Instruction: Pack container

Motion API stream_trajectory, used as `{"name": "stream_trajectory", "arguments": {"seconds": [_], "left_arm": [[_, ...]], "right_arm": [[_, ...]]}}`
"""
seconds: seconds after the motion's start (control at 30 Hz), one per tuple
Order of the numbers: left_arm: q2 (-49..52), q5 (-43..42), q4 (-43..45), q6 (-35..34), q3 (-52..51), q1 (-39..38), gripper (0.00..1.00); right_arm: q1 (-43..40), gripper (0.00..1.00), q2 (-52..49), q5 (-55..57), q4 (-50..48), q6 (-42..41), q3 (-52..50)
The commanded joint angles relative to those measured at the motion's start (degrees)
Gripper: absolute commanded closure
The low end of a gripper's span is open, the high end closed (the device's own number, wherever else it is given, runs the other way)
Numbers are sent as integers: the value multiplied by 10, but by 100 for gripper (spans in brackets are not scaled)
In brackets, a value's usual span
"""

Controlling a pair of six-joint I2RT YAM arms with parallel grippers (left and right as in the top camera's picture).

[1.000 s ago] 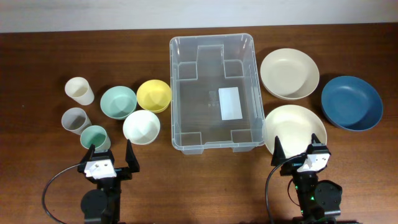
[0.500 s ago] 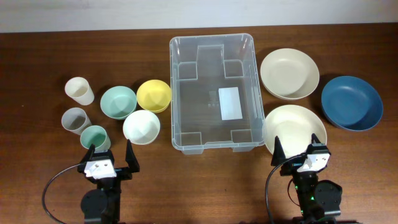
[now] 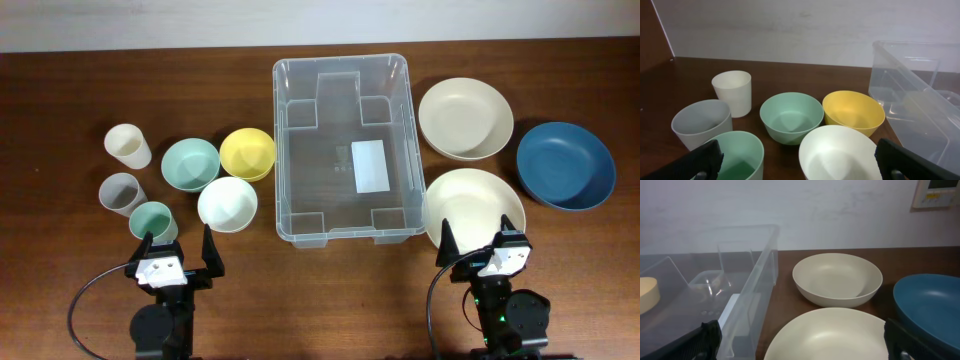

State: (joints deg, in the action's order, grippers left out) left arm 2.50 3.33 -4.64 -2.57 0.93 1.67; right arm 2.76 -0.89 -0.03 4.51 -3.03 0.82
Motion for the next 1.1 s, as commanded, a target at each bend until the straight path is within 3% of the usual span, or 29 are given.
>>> {"name": "stream_trajectory", "arguments": {"seconds": [0.0, 1.07], "left_arm": [[-3, -6, 1, 9, -4, -2, 1], [-3, -6, 1, 9, -4, -2, 0]], "right_arm": [[-4, 1, 6, 5, 1, -2, -5], [-4, 1, 6, 5, -2, -9, 12]]}}
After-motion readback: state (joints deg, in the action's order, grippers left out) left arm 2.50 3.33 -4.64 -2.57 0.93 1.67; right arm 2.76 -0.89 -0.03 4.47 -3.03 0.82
